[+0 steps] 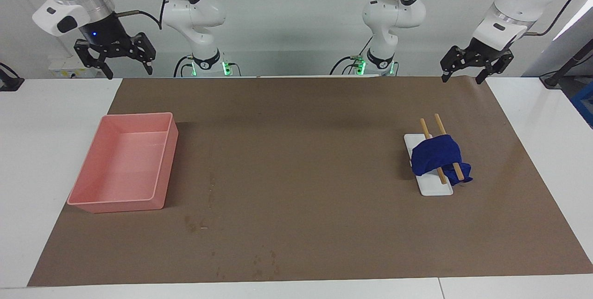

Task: Wipe water with towel using both arms
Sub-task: 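Grasp the blue cloth on the white tray with the left gripper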

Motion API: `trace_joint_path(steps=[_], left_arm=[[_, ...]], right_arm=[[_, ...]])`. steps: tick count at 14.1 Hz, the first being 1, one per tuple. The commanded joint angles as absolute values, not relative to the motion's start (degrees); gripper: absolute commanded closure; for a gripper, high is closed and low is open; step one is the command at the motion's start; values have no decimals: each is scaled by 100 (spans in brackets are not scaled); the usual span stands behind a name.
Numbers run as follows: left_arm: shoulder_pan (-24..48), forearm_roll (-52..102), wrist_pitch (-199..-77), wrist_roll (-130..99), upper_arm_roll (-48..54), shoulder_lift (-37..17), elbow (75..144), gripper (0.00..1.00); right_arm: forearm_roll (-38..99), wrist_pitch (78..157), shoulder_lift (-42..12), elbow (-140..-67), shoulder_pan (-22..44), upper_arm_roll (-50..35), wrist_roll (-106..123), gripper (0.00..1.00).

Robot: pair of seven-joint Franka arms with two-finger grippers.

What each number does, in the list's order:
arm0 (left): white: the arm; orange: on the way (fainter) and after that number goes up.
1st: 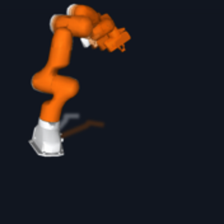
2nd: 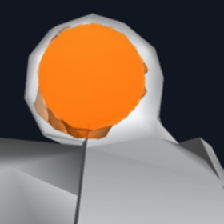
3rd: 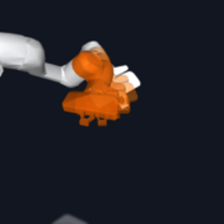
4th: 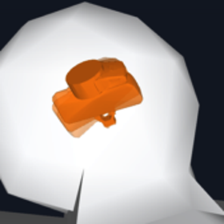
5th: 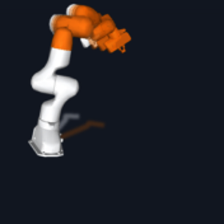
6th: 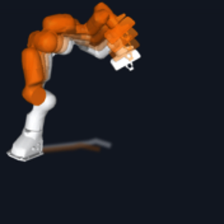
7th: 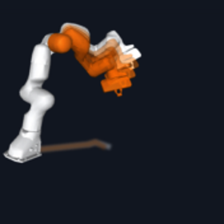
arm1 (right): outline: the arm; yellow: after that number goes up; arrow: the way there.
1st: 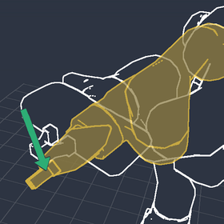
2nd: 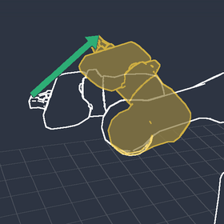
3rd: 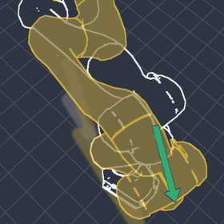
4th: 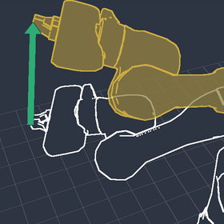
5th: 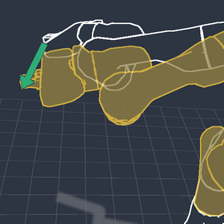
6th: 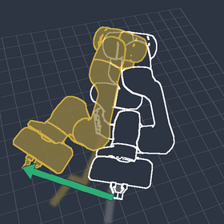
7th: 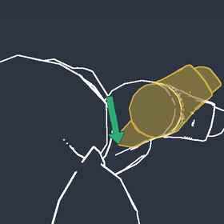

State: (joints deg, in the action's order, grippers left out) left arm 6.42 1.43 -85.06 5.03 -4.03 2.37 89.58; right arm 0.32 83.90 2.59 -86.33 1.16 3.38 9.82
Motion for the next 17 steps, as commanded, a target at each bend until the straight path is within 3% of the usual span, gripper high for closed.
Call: trace_joint_path(steps=[1,4,6,13,17], left_arm=[[677,62,-8481,554,-413,308,9026,0],[624,70,-9190,510,-422,378,9358,0],[546,62,-10190,528,-466,614,10033,0],[114,97,-12277,370,-457,-279,10714,0],[202,141,-13023,133,-448,-326,11502,0]], right_arm=[[-97,8367,387,-8763,106,316,1037,0],[-97,8350,413,-8815,97,308,1028,0],[-97,8341,413,-8815,97,308,1028,0],[-70,8245,491,-8780,44,316,1063,0],[-53,8182,624,-9026,123,255,1125,0]])
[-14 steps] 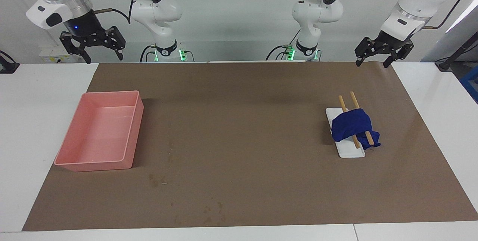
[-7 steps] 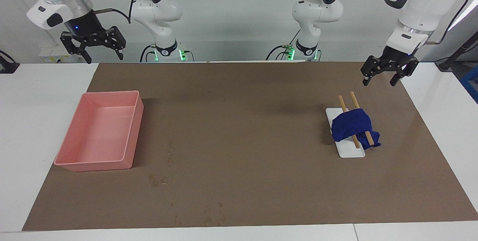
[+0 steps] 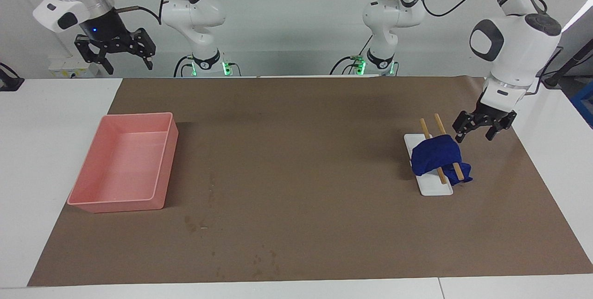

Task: Wipe water with towel using both arms
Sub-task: 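Grasp the blue cloth on the white tray with the left gripper, then lift the blue cloth with the left gripper while the right gripper approaches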

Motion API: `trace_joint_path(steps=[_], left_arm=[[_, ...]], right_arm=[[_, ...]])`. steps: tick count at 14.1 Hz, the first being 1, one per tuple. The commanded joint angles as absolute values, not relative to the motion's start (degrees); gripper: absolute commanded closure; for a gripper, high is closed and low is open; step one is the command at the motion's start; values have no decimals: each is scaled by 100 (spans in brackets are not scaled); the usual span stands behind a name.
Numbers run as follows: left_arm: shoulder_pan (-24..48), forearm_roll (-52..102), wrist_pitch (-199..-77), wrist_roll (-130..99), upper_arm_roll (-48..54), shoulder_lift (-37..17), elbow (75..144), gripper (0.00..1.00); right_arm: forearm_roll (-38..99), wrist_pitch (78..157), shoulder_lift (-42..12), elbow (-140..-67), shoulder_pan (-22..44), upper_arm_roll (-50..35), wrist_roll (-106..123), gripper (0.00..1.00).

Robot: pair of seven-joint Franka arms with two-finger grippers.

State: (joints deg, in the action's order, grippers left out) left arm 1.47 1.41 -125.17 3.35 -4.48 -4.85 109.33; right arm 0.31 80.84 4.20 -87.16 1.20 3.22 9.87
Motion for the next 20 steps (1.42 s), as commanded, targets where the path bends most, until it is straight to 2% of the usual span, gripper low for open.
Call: trace_joint_path(steps=[1,2,7,10,11,14,17,20], left_arm=[[202,141,-13060,132,-440,-282,11601,0],[211,141,-13069,123,-439,-255,11662,7],[211,141,-13122,123,-439,-246,11777,54],[211,141,-13096,114,-439,-237,11777,95],[211,141,-13078,106,-439,-246,11777,100],[202,376,-12755,114,-431,-298,11498,100],[123,1359,-11412,-331,-457,-396,10479,100],[167,1940,-10742,-2129,-413,-238,9942,100]], right_arm=[[26,8313,694,-9192,123,255,1038,0],[218,8480,781,-9385,88,264,941,0],[904,8622,905,-9676,289,246,-1507,0],[1806,9200,914,-9904,466,246,-3281,0],[2193,9394,914,-10027,475,246,-3783,0],[2873,10000,914,-10230,737,202,-5066,0],[3434,10711,914,-10362,1002,193,-6394,0],[4069,11337,897,-10459,1098,185,-7915,0]])
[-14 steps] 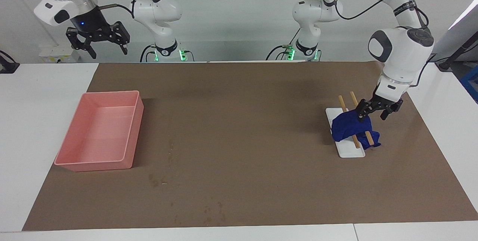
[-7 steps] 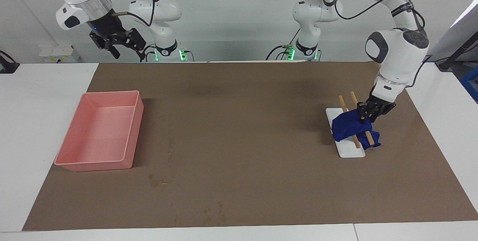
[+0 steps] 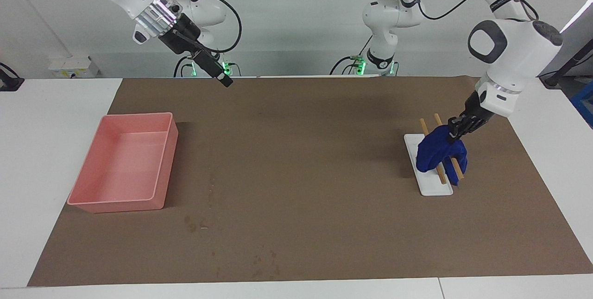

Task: Wipe water with towel using both arms
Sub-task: 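Lift the blue cloth with the left gripper while the right gripper approaches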

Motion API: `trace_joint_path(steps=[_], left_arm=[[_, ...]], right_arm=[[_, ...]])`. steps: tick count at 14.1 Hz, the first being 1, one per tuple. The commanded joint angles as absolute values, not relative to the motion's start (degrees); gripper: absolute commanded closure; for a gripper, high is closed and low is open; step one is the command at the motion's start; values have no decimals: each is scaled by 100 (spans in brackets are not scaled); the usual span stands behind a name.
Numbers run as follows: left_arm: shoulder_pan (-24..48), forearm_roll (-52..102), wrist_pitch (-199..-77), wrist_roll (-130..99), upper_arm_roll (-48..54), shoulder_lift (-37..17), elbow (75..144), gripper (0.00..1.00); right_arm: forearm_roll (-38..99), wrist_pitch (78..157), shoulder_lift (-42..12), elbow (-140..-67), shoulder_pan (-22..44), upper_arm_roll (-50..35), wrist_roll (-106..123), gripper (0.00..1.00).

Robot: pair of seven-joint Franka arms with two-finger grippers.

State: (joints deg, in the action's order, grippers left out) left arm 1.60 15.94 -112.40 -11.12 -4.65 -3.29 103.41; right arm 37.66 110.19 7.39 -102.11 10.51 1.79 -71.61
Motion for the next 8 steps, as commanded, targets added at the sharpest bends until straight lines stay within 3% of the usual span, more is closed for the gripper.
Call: trace_joint_path(steps=[1,3,5,8], left_arm=[[210,2177,-10584,-2823,-404,-142,9784,100],[211,2547,-10337,-4343,-116,17,9677,100],[211,2602,-10204,-6161,402,167,9624,100],[211,3108,-10309,-8526,1001,220,9589,100]], right_arm=[[4078,11381,888,-10459,1229,185,-8145,0],[4069,11801,844,-10511,1571,185,-8645,0],[4078,12695,783,-10756,1949,185,-8964,0],[4262,13376,466,-10696,2083,176,-9184,0]])
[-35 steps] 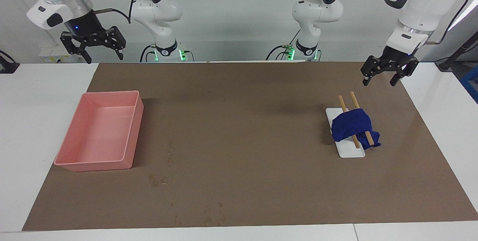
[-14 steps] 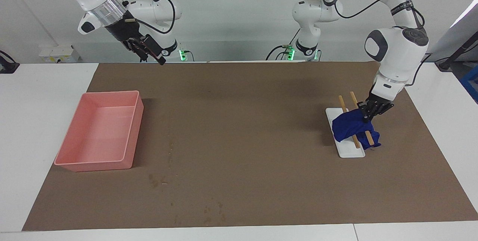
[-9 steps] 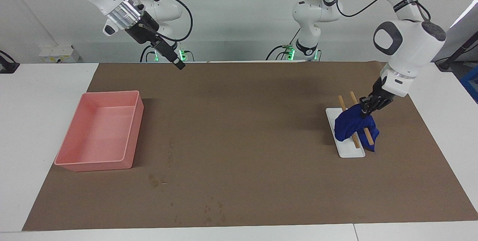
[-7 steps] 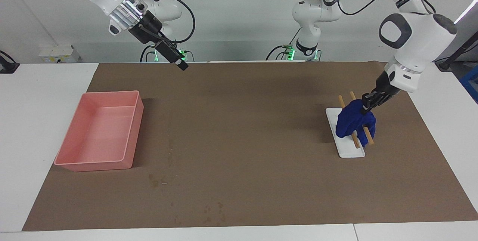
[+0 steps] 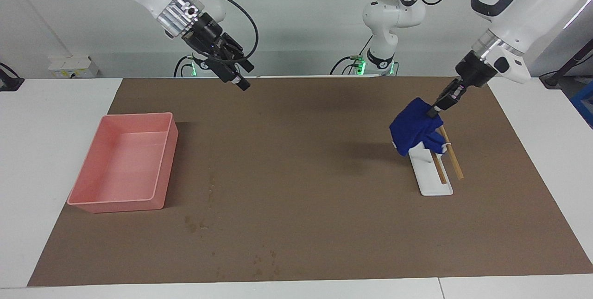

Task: Wipe water with towel using both arms
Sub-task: 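Lift the blue cloth with the left gripper while the right gripper approaches, then grasp the blue cloth with the right gripper from the left gripper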

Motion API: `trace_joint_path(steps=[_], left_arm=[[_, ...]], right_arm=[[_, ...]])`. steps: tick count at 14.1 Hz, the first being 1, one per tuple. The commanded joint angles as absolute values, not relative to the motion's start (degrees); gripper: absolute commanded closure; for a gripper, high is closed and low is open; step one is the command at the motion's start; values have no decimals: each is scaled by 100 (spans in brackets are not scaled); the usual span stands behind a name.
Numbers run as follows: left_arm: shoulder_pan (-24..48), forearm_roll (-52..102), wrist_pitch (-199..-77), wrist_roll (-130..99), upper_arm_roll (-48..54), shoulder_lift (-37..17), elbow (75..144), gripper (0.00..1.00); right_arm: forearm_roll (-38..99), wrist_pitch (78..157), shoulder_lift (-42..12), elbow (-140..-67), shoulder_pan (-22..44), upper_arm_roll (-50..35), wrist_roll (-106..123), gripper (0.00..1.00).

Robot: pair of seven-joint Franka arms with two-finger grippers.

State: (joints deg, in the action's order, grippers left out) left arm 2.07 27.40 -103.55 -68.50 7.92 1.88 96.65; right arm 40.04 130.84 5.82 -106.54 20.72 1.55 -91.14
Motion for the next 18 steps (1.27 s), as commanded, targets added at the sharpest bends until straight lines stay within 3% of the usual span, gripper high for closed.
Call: trace_joint_path(steps=[1,6,10,18], left_arm=[[211,3494,-10423,-9134,1019,237,9606,100],[552,4271,-11300,-10650,1239,264,9773,100],[1045,4280,-12409,-11188,1239,264,10019,100],[1406,4271,-12560,-11478,1248,281,10011,100]], right_arm=[[4280,13507,422,-10705,2092,176,-9176,0],[4526,14554,-35,-10696,2662,105,-9185,0],[4535,14625,-53,-10635,2943,79,-9360,0],[4518,14730,-62,-10670,3015,79,-9255,0]])
